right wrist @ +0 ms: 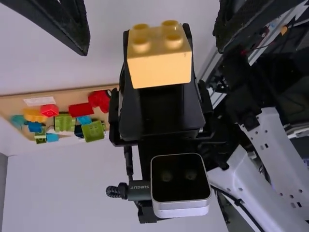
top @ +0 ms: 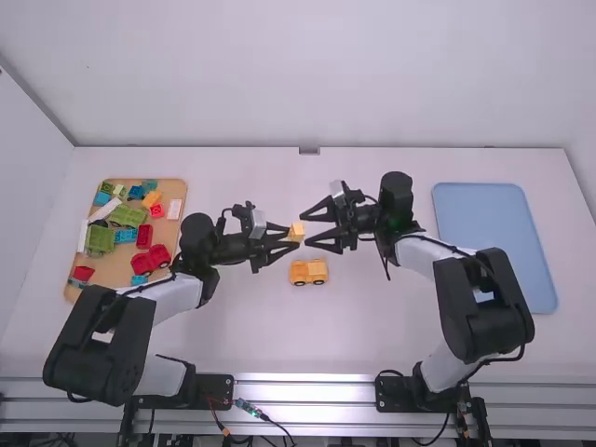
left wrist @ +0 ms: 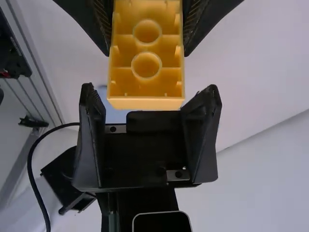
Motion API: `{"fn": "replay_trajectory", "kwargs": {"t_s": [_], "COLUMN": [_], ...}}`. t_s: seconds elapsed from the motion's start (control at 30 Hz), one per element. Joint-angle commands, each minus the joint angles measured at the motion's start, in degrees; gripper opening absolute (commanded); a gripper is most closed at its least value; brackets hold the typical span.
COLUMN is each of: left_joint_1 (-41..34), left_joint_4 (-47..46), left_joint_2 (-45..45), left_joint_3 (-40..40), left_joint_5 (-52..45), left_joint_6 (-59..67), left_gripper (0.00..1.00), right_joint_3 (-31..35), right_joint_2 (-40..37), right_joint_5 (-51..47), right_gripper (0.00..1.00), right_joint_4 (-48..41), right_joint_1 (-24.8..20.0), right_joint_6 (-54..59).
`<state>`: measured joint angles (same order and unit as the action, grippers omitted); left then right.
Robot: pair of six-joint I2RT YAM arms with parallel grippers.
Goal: Assemble lego blocks to make yellow taxi
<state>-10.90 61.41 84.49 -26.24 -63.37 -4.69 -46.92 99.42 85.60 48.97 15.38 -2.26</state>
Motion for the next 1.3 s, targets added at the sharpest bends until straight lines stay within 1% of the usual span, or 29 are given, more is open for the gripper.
{"fn": "replay_trajectory", "kwargs": {"t_s": [0.0, 0.1, 0.3, 0.47, 0.63, 0.77, 0.83, 0.93, 1.1, 1.13, 1.2, 1.27], "left_joint_1": [-0.37, -0.44, -0.87, -2.6, -2.62, -2.6, -2.62, -2.6, -2.62, -2.62, -2.6, -2.64], "left_joint_4": [0.68, 1.68, 2.08, 1.86, 1.44, 1.46, 1.46, 1.42, 1.55, 1.46, 1.44, 1.46], "left_joint_2": [-1.22, -1.22, -1.2, -1.22, -1.22, -1.22, -1.22, -1.22, -1.2, -1.22, -1.22, -1.22], "left_joint_3": [0.42, 0.39, 0.37, 0.39, 0.44, 0.44, 0.44, 0.44, 0.42, 0.44, 0.44, 0.44], "left_joint_5": [-0.17, -0.24, -0.2, 0.68, 1.31, 1.36, 1.55, 3.04, 2.84, 2.97, 2.93, 2.84], "left_joint_6": [-0.46, -0.48, -0.44, 0.2, 0.17, 0.2, 0.22, 0.15, 0.2, 0.17, 0.2, 0.2], "left_gripper": [0.02, 0.02, 0.02, 0.02, 0.02, 0.02, 0.02, 0.02, 0.02, 0.05, 0.16, 0.18], "right_joint_3": [-1.44, -1.46, -1.7, -1.88, -1.88, -1.88, -1.88, -1.88, -1.86, -1.86, -1.86, -1.86], "right_joint_2": [0.55, 0.55, 0.55, 0.55, 0.55, 0.55, 0.55, 0.55, 0.55, 0.55, 0.55, 0.55], "right_joint_5": [1.42, 1.6, 0.42, 0.28, 0.33, 0.33, 0.33, 0.35, 0.31, 0.31, 0.33, 0.31], "right_gripper": [0.68, 0.68, 0.68, 0.66, 0.59, 0.48, 0.47, 0.43, 0.33, 0.3, 0.29, 0.26], "right_joint_4": [-0.01, 0.04, 0.26, 0.04, 0.04, -0.05, -0.01, -0.03, -0.01, -0.03, -0.01, 0.02], "right_joint_1": [0.11, 0.17, 2.05, 1.92, 1.95, 1.92, 1.92, 1.92, 1.92, 1.92, 1.95, 1.95], "right_joint_6": [0.13, 0.13, -0.06, 0.13, 0.15, 0.15, 0.13, 0.15, 0.15, 0.2, 0.15, 0.22]}}
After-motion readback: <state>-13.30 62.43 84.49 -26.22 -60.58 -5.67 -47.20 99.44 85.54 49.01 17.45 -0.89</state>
